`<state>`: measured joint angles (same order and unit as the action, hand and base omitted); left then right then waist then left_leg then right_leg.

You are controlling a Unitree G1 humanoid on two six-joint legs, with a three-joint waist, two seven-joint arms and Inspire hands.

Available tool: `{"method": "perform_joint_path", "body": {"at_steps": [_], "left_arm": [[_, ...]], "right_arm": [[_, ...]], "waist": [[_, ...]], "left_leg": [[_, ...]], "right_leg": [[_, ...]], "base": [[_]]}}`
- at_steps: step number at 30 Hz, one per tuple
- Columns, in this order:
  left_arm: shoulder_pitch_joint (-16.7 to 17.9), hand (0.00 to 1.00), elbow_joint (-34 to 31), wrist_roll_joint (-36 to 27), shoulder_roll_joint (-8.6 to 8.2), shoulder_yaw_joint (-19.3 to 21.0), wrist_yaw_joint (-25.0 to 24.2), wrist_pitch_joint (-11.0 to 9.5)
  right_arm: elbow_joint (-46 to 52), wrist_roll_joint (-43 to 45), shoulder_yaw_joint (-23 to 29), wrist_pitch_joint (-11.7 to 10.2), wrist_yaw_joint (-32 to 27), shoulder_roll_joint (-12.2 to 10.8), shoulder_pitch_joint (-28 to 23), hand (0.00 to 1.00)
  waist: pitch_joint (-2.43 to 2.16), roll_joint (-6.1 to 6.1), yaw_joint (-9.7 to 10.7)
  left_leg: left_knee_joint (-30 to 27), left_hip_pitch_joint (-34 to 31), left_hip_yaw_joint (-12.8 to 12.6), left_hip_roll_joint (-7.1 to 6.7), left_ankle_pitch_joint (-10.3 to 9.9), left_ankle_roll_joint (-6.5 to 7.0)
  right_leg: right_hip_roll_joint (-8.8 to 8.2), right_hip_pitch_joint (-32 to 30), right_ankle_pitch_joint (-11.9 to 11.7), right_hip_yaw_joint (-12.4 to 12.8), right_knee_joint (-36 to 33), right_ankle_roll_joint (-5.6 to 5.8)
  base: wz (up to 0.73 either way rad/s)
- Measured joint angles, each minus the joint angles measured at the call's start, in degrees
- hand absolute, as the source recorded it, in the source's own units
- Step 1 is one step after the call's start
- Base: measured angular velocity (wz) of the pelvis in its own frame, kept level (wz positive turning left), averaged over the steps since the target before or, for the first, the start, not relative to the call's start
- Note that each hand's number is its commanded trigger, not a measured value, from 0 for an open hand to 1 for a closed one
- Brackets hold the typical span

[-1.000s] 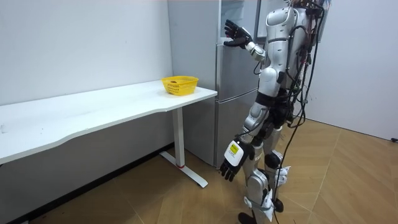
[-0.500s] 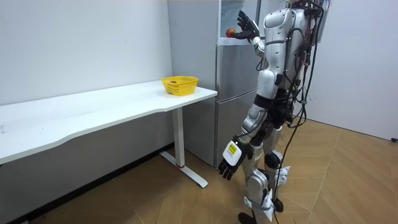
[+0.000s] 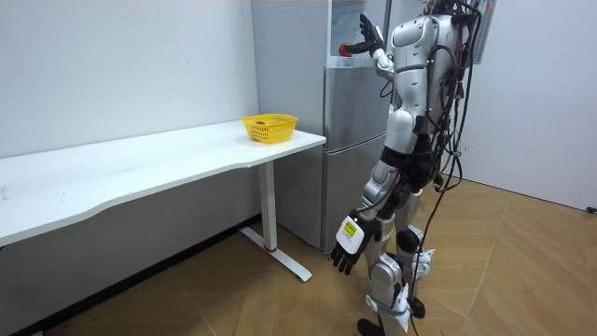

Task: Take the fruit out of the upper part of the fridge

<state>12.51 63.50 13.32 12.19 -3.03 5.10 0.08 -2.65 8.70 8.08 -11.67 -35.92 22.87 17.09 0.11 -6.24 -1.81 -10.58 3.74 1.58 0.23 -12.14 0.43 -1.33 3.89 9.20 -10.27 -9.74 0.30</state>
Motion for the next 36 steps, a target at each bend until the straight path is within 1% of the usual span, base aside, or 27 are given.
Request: {"method": "perform_joint_path", "body": {"at_steps": [3,7,10,12,14,15,16,17,18,19,20,22,25,27,28,30,33,36], "left_arm": [[0.57,0.0,-1.43,-0.03,0.08,0.01,-0.61,0.39],[0.73,0.0,-1.84,0.52,0.07,0.1,-0.78,0.73],[0.78,0.0,-2.07,0.92,-0.02,0.51,-1.12,0.92],[0.82,0.0,-2.82,0.94,0.01,1.07,-1.8,1.33],[0.83,0.0,-3.32,0.96,0.02,1.42,-1.8,1.36],[0.97,0.0,-3.76,0.99,0.02,1.75,-1.8,1.43],[1.14,0.0,-4.15,0.99,0.07,1.8,-1.78,1.49],[1.51,0.0,-5.13,0.97,0.19,1.82,-1.78,1.62],[1.9,0.0,-5.95,0.98,0.34,1.83,-1.79,1.67],[2.09,0.0,-6.35,1.0,0.44,1.87,-1.79,1.73],[2.46,0.0,-6.68,1.0,0.49,2.3,-1.83,1.9],[2.77,0.0,-6.67,0.95,0.56,2.84,-1.87,2.23],[2.72,0.0,-6.65,0.87,1.09,2.81,-1.87,2.41],[2.39,0.0,-6.65,0.87,1.66,2.8,-1.87,2.39],[2.29,0.0,-6.66,0.9,1.83,2.8,-1.86,2.36],[1.86,0.0,-6.46,0.91,2.65,2.85,-1.86,2.32],[1.81,0.0,-5.81,0.91,2.89,2.86,-1.92,2.4],[1.79,0.0,-5.79,0.88,2.89,2.86,-1.97,2.4]], "right_arm": [[-1.54,-0.44,-0.06,1.02,-0.26,0.78,1.51,0.0],[-3.47,-0.42,-0.15,1.19,-0.25,1.13,2.02,0.0],[-6.19,-0.34,-0.15,1.26,-0.25,2.18,2.65,0.0],[-10.5,-0.52,-0.14,1.81,-0.25,3.78,4.09,0.0],[-12.46,-1.39,-0.19,1.67,-0.26,5.16,4.4,0.0],[-14.14,-2.71,-0.24,1.72,-0.23,5.91,5.51,0.0],[-15.06,-3.51,-0.24,1.79,-0.22,6.24,6.32,0.0],[-16.76,-4.94,-0.26,2.03,-0.21,7.18,7.89,0.0],[-17.94,-6.26,-0.42,2.8,-0.22,8.2,9.07,0.0],[-18.42,-6.42,-0.46,3.05,-0.22,8.72,9.37,0.0],[-19.26,-6.46,-0.55,3.13,-0.22,9.14,10.29,0.0],[-19.64,-6.37,-0.66,3.58,-0.27,9.22,11.58,0.0],[-22.88,-6.46,-2.01,3.81,-0.96,10.69,13.68,0.0],[-27.79,-6.5,-4.88,3.88,-0.89,13.05,16.99,0.0],[-28.91,-6.56,-5.42,3.9,-0.83,13.53,17.76,0.0],[-32.17,-6.8,-7.22,4.14,-0.34,15.52,19.37,0.0],[-33.85,-6.83,-7.45,4.23,0.85,15.95,20.28,0.0],[-34.25,-7.03,-7.79,4.23,2.05,15.96,20.3,0.0]], "waist": [[-0.02,-0.07,-0.24],[0.07,0.06,-0.45],[0.22,0.13,-0.78],[0.36,-0.08,-1.1],[0.46,-0.23,-1.68],[0.52,-0.38,-1.71],[0.51,-0.45,-1.69],[0.41,-0.59,-1.63],[0.41,-0.71,-1.73],[0.37,-0.77,-1.82],[0.35,-0.81,-1.9],[0.32,-0.81,-1.77],[0.29,-0.87,-1.59],[0.25,-0.99,-1.65],[0.25,-1.09,-1.68],[0.1,-1.76,-1.68],[-0.18,-2.36,-1.75],[-0.19,-2.67,-1.79]], "left_leg": [[-0.17,-0.01,0.31,-0.08,0.01,0.01],[-0.17,-0.22,0.78,-0.07,0.01,0.01],[-0.27,-0.73,1.04,-0.08,0.02,0.0],[-0.7,-1.18,1.26,-0.14,0.02,0.0],[-0.73,-1.34,1.74,-0.16,0.02,-0.01],[-0.79,-1.6,1.76,-0.18,0.03,-0.02],[-0.8,-1.8,1.76,-0.18,0.02,-0.03],[-0.8,-2.55,1.73,-0.19,0.05,-0.07],[-0.85,-3.09,1.75,-0.17,0.11,-0.15],[-0.86,-3.28,1.75,-0.15,0.17,-0.19],[-0.87,-3.53,1.76,-0.12,0.36,-0.24],[-0.83,-3.93,1.81,-0.11,0.6,-0.31],[-0.94,-4.36,2.3,-0.1,0.81,-0.35],[-0.87,-4.51,2.5,-0.08,0.9,-0.41],[-0.83,-4.53,2.6,-0.08,0.94,-0.44],[-0.83,-4.84,3.26,-0.06,1.02,-0.5],[-0.85,-5.03,3.55,-0.07,1.04,-0.52],[-0.85,-5.07,3.7,-0.09,1.04,-0.52]], "right_leg": [[-0.17,0.19,0.0,-0.89,0.0,0.0],[-0.19,0.15,0.0,-1.31,0.06,0.0],[-0.2,0.03,0.0,-1.57,0.05,0.01],[-0.24,-0.05,0.0,-1.69,0.05,0.0],[-0.25,-0.08,0.0,-2.04,0.05,0.01],[-0.29,-0.21,0.0,-2.34,0.06,0.0],[-0.29,-0.39,0.0,-2.36,0.05,0.0],[-0.28,-1.02,-0.02,-2.37,0.02,-0.03],[-0.26,-1.45,-0.09,-2.44,-0.01,-0.14],[-0.24,-1.74,-0.11,-2.45,-0.08,-0.18],[-0.22,-2.1,-0.14,-2.47,-0.09,-0.23],[-0.23,-2.55,-0.16,-2.7,-0.09,-0.26],[-0.33,-2.93,-0.18,-3.82,-0.09,-0.29],[-0.34,-2.97,-0.18,-4.3,-0.04,-0.29],[-0.34,-2.95,-0.18,-4.42,-0.04,-0.29],[-0.32,-2.93,-0.18,-5.15,-0.02,-0.29],[-0.34,-2.88,-0.18,-5.7,0.07,-0.29],[-0.37,-2.83,-0.18,-5.88,0.08,-0.29]], "base": [[0.09],[0.05],[0.05],[0.04],[0.07],[0.08],[0.05],[0.0],[0.0],[0.0],[0.0],[0.03],[0.11],[0.07],[0.09],[0.16],[0.09],[0.04]]}}
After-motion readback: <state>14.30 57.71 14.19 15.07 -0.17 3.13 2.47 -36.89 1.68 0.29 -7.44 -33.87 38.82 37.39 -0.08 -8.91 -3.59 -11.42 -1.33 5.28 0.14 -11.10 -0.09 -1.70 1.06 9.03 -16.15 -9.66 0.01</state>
